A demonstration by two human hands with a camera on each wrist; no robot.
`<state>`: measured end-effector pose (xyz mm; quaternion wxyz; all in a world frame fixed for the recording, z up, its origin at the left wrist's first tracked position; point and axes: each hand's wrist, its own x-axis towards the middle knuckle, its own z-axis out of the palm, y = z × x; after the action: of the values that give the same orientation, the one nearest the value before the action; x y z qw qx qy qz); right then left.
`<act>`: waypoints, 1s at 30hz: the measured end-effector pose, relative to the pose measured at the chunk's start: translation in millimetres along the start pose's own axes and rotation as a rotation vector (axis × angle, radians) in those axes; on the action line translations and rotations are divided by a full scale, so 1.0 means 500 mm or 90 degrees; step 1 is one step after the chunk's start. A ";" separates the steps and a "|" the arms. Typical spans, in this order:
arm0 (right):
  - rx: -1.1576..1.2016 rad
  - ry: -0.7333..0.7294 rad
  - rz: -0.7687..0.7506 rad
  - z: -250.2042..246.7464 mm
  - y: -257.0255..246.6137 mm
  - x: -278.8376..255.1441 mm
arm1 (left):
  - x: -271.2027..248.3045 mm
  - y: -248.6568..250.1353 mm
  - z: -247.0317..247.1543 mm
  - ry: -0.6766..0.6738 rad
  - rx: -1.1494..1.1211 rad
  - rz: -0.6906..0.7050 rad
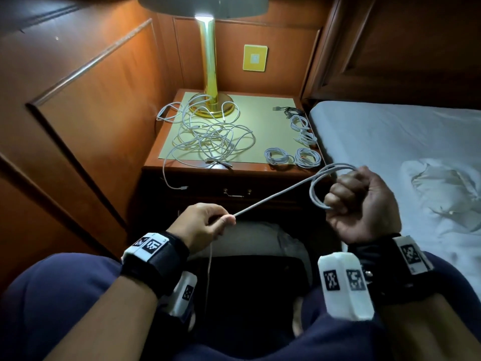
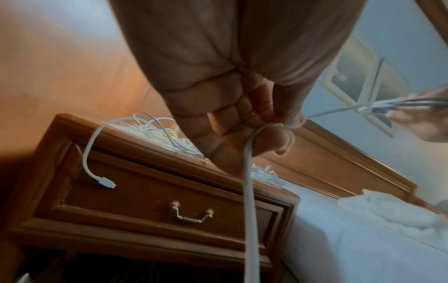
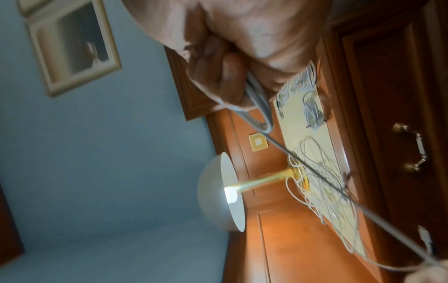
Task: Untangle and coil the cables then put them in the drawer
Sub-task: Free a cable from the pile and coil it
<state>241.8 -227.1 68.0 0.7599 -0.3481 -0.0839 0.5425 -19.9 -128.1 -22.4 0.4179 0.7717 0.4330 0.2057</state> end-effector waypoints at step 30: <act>-0.845 -0.267 -0.302 -0.014 0.108 -0.047 | -0.085 0.210 0.025 -0.370 -0.079 0.156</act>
<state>194.8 -241.7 35.3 0.4540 -0.5965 -0.6114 0.2533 17.8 -198.7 58.9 0.5424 0.8177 0.1858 0.0516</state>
